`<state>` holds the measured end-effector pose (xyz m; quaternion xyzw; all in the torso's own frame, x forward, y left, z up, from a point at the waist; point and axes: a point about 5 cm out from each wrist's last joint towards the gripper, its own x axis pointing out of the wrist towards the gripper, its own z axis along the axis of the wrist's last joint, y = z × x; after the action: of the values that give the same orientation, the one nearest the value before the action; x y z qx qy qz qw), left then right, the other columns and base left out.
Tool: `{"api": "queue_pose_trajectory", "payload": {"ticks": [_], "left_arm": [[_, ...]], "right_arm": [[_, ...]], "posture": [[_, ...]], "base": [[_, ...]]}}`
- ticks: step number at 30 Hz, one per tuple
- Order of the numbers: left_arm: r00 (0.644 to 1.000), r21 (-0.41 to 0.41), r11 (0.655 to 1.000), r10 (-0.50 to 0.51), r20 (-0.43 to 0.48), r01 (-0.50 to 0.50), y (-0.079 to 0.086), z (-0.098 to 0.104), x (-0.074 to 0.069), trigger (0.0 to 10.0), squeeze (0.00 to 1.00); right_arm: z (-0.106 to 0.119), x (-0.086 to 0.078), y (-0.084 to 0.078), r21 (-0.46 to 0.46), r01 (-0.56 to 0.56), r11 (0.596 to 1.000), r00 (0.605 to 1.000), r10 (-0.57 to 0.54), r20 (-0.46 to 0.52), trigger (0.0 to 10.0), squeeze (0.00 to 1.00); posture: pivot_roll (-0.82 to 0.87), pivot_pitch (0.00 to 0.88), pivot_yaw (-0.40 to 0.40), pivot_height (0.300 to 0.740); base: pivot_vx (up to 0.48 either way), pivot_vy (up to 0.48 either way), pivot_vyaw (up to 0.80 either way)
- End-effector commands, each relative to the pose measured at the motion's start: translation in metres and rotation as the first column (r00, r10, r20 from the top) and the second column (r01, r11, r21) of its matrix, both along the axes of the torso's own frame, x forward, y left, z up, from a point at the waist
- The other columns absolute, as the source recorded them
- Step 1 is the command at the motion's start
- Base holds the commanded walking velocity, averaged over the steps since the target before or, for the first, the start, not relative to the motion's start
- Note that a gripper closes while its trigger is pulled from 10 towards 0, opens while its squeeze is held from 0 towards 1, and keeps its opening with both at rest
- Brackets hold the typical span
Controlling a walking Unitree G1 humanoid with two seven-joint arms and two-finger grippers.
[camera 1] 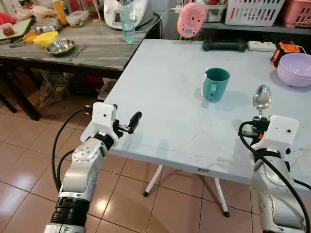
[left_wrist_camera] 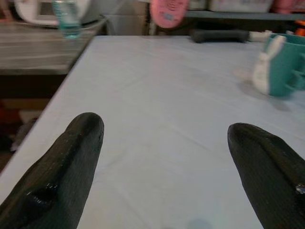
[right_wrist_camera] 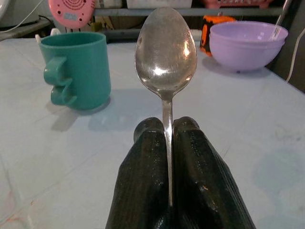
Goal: Setting the table
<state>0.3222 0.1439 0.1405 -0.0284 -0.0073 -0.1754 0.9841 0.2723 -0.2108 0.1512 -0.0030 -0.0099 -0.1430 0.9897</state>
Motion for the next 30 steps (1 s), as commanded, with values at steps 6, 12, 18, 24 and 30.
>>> {"api": "queue_pose_trajectory", "payload": {"ticks": [6, 12, 18, 24, 30], "left_arm": [[0.999, 0.009, 0.999, 0.038, 0.005, -0.038, 0.0038, 0.0004, 0.003, 10.0, 0.0], [0.999, 0.012, 0.999, 0.051, 0.004, -0.051, 0.006, -0.0021, 0.0029, 10.0, 0.0], [0.999, 0.014, 0.998, 0.053, 0.004, -0.053, 0.0062, -0.0028, 0.0033, 10.0, 0.0], [0.999, 0.02, 0.998, 0.054, 0.006, -0.054, 0.0066, -0.0028, 0.0044, 10.0, 0.0], [0.999, 0.03, 0.998, 0.046, 0.015, -0.046, 0.0059, -0.0024, 0.005, 10.0, 0.0]], "right_arm": [[-0.0003, -0.0007, 0.0055, 0.015, -0.016, 1.0, 1.0, 0.016, 0.008, 10.0, 0.0], [-0.0011, -0.002, 0.0045, 0.01, -0.013, 1.0, 1.0, 0.013, 0.007, 10.0, 0.0], [-0.003, -0.0035, 0.0031, 0.01, -0.01, 1.0, 1.0, 0.009, 0.001, 10.0, 0.0], [-0.0033, -0.0033, 0.003, 0.011, -0.008, 1.0, 1.0, 0.008, 0.001, 10.0, 0.0], [-0.0042, -0.0037, 0.0032, 0.008, -0.008, 1.0, 1.0, 0.008, 0.0, 10.0, 0.0]], "posture": [[-0.08, 0.036, 0.06, 0.74], [-0.08, 0.042, 0.061, 0.74], [-0.09, 0.045, 0.059, 0.74], [-0.09, 0.045, 0.062, 0.74], [-0.09, 0.044, 0.06, 0.74]], "base": [[0.0, 0.0, -0.3], [0.0, 0.183, -0.38], [0.0, 0.391, 0.0], [0.0, 0.421, 0.0], [0.0, 0.426, 0.0]]}}
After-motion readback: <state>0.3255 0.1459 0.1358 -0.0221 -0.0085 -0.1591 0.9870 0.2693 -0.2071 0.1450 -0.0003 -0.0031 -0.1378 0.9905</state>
